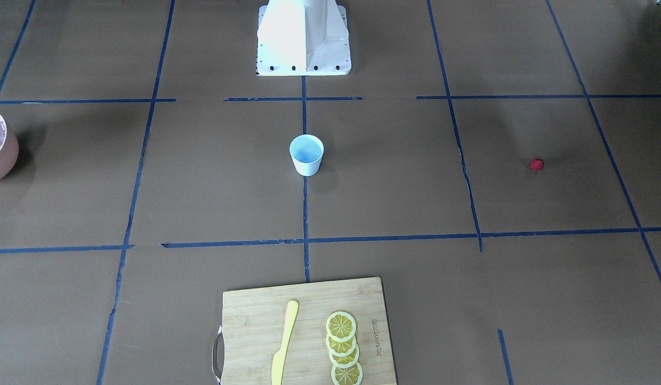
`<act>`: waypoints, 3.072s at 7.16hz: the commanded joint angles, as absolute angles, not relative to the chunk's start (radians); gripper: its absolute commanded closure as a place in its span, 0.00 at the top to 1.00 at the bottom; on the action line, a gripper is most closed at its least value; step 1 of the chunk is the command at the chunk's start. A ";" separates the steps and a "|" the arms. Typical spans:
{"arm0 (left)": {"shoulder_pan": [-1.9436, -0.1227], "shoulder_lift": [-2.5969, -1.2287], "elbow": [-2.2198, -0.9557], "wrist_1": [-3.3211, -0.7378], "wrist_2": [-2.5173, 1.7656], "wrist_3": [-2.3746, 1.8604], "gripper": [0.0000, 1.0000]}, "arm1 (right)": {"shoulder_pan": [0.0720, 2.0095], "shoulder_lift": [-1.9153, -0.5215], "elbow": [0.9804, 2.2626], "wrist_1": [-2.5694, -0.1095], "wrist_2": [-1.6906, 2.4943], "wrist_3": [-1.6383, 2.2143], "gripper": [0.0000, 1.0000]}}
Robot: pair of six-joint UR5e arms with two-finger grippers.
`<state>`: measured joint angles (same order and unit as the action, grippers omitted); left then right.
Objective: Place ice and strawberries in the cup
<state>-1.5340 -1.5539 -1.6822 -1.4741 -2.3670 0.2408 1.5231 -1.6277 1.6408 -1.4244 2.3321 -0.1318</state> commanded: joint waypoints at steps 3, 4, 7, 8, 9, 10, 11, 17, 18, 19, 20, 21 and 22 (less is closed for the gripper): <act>-1.534 -1.554 -1.683 -1.474 -2.367 0.241 1.00 | 1.327 -1.765 1.644 -0.965 2.333 0.310 0.99; -1.534 -1.554 -1.683 -1.474 -2.368 0.241 1.00 | 1.309 -1.787 1.661 -0.962 2.326 0.310 0.98; -1.534 -1.552 -1.683 -1.474 -2.368 0.241 1.00 | 1.261 -1.839 1.704 -0.962 2.300 0.301 0.90; -1.534 -1.552 -1.683 -1.474 -2.368 0.241 1.00 | 1.249 -1.847 1.704 -0.962 2.257 0.293 0.89; -1.534 -1.552 -1.683 -1.474 -2.368 0.241 1.00 | 1.240 -1.847 1.704 -0.962 2.247 0.293 0.88; -1.534 -1.552 -1.683 -1.474 -2.368 0.241 1.00 | 1.221 -1.845 1.703 -0.962 2.234 0.293 0.86; -1.534 -1.552 -1.681 -1.474 -2.367 0.241 1.00 | 1.215 -1.847 1.703 -0.963 2.226 0.288 0.85; -1.534 -1.552 -1.683 -1.474 -2.368 0.241 1.00 | 1.213 -1.878 1.700 -0.963 2.221 0.233 0.07; -1.534 -1.552 -1.683 -1.474 -2.368 0.241 1.00 | 1.213 -1.876 1.703 -0.963 2.221 0.232 0.04; -1.534 -1.552 -1.683 -1.474 -2.368 0.241 1.00 | 1.215 -1.875 1.716 -0.963 2.224 0.229 0.04; -1.534 -1.552 -1.683 -1.474 -2.368 0.241 1.00 | 1.251 -1.870 1.738 -0.971 2.230 0.227 0.04; -1.534 -1.554 -1.683 -1.474 -2.368 0.241 1.00 | 1.285 -1.867 1.762 -0.974 2.238 0.227 0.04; -1.534 -1.554 -1.683 -1.474 -2.368 0.241 1.00 | 1.299 -1.856 1.813 -1.017 2.249 0.232 0.00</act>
<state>-1.5340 -1.5533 -1.6828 -1.4742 -2.3684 0.2408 1.2735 -1.8657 1.7645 -0.9836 2.2375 0.2285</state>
